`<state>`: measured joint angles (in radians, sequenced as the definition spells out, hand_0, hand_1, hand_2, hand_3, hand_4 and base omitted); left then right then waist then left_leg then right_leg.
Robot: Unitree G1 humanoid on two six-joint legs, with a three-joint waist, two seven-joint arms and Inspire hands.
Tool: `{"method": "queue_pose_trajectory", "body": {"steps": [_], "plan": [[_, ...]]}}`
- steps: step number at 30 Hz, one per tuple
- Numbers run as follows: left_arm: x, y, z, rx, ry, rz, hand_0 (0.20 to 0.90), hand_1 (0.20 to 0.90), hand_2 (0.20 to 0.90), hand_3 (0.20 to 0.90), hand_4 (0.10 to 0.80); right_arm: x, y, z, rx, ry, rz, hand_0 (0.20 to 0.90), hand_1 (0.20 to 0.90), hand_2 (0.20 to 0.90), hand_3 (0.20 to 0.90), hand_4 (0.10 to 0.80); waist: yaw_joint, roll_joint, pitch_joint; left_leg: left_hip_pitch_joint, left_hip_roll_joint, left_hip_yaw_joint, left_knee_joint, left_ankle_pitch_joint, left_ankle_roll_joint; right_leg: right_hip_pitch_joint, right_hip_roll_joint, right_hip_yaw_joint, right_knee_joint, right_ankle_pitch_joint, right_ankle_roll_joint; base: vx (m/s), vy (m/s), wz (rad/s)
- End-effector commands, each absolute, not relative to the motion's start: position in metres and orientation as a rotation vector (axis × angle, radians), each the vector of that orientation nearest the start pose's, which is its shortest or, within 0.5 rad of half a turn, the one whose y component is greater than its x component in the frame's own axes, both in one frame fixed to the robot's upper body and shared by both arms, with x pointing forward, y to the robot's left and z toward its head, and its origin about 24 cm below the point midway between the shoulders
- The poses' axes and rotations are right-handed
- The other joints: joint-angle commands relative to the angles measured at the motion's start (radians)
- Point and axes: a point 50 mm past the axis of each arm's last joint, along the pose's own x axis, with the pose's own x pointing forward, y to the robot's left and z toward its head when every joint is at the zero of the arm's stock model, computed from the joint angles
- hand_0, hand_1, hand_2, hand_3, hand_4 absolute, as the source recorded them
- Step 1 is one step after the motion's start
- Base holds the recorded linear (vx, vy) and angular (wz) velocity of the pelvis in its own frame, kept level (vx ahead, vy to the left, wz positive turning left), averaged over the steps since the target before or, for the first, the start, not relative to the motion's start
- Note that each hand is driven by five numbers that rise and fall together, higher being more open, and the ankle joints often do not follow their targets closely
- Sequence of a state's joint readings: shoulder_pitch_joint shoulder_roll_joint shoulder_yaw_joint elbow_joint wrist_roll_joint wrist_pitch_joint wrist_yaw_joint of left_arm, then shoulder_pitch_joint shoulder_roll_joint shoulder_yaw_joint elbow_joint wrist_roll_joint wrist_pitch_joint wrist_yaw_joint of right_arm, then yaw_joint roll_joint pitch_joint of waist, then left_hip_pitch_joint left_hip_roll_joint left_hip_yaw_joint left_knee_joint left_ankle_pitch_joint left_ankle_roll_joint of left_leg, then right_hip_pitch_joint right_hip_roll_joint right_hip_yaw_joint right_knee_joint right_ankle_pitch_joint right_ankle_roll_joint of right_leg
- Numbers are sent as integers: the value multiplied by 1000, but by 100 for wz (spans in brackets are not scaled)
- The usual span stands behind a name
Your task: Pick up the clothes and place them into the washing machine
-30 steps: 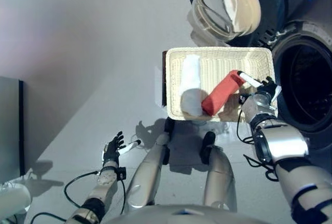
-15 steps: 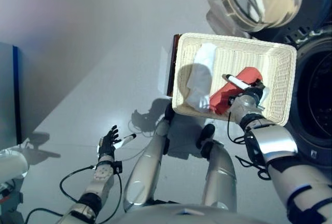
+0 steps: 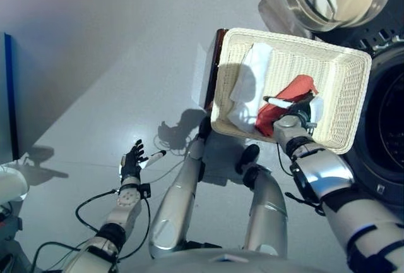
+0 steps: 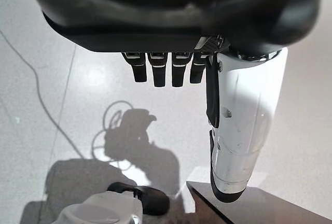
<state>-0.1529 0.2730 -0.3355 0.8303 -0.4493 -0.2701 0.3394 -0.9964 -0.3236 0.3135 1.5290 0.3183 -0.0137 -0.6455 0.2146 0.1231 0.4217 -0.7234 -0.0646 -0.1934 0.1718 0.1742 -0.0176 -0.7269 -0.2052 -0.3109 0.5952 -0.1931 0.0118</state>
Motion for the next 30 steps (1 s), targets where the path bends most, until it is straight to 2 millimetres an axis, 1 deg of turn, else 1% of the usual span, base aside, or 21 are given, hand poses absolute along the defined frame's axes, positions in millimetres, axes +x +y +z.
{"method": "queue_pose_trajectory", "body": {"steps": [1,2,5,11,14,16,17,22,23,24,25,26,27,29,30], "plan": [[231,229,-67,102,403,378,900,900,900,900,800,384,-225,78,-462,345,-596,472,472,472,472,494,70,-5,8,-36,-70,64,97,-124,-10,74,-10,40,-167,87,57,0,0,0],[232,229,-63,103,383,363,900,900,900,900,800,388,-231,90,-469,326,-610,200,200,200,200,300,77,-1,5,-36,-71,62,95,-124,-9,71,-12,40,-165,86,58,0,0,0],[231,230,-64,116,387,353,900,900,900,900,800,388,-246,101,-476,321,-643,200,200,200,200,300,87,3,-1,-34,-73,62,95,-126,-6,66,-17,43,-160,87,60,0,0,0],[229,230,-63,123,385,328,900,900,900,900,800,385,-267,110,-486,332,-687,200,200,200,200,300,90,12,-9,-27,-72,69,97,-131,-2,68,-18,56,-160,88,61,-3,3,1],[227,227,-67,118,406,321,900,900,900,900,800,380,-270,99,-490,364,-697,200,200,200,200,300,87,18,-11,-22,-72,73,96,-132,0,72,-19,63,-160,89,62,0,0,0],[225,227,-69,121,416,321,900,900,900,900,800,379,-273,100,-488,362,-709,200,200,200,200,300,83,21,-13,-17,-70,75,95,-132,0,74,-17,67,-164,91,62,0,0,0],[223,226,-71,124,425,319,900,900,900,900,800,378,-278,103,-493,361,-723,200,200,200,200,300,81,24,-15,-13,-68,77,93,-131,0,77,-16,70,-169,93,62,0,0,0],[216,229,-76,129,449,319,900,900,900,900,800,376,-308,138,-529,301,-827,200,200,200,200,300,77,37,-27,-4,-65,84,87,-130,-1,81,-14,82,-177,99,65,-2,0,-1],[216,229,-76,128,449,318,900,900,900,900,800,376,-309,138,-529,301,-827,200,200,200,200,300,77,37,-27,-3,-65,84,87,-130,-1,82,-13,82,-177,100,65,-18,-5,-4],[218,229,-75,131,448,310,900,900,900,900,800,369,-328,148,-551,287,-881,200,200,200,200,300,64,35,-33,2,-63,87,87,-129,-1,82,-12,86,-177,98,64,-11,-6,-3],[219,228,-75,130,447,309,900,900,900,900,800,369,-328,148,-551,286,-881,200,200,200,200,300,64,36,-32,2,-63,87,87,-129,-1,82,-11,86,-177,98,64,0,0,0],[217,233,-75,143,452,320,900,900,900,900,800,361,-342,148,-579,292,-916,200,200,200,200,300,54,35,-37,7,-63,93,85,-129,-1,86,-11,93,-181,102,64,0,0,0],[217,233,-75,147,448,318,900,900,900,900,800,359,-345,147,-583,292,-924,200,200,200,200,300,52,36,-38,10,-62,94,85,-128,-2,88,-10,97,-182,102,64,-18,12,-4],[216,235,-73,146,440,323,900,900,900,900,800,355,-353,151,-596,287,-948,200,200,200,200,300,48,40,-42,17,-61,98,80,-126,-3,93,-8,103,-187,105,65,-13,3,-11],[216,235,-73,146,440,323,900,900,900,900,800,355,-353,151,-597,286,-948,200,200,200,200,300,49,40,-42,18,-61,98,80,-126,-3,94,-7,103,-188,105,65,-14,5,-12]]}}
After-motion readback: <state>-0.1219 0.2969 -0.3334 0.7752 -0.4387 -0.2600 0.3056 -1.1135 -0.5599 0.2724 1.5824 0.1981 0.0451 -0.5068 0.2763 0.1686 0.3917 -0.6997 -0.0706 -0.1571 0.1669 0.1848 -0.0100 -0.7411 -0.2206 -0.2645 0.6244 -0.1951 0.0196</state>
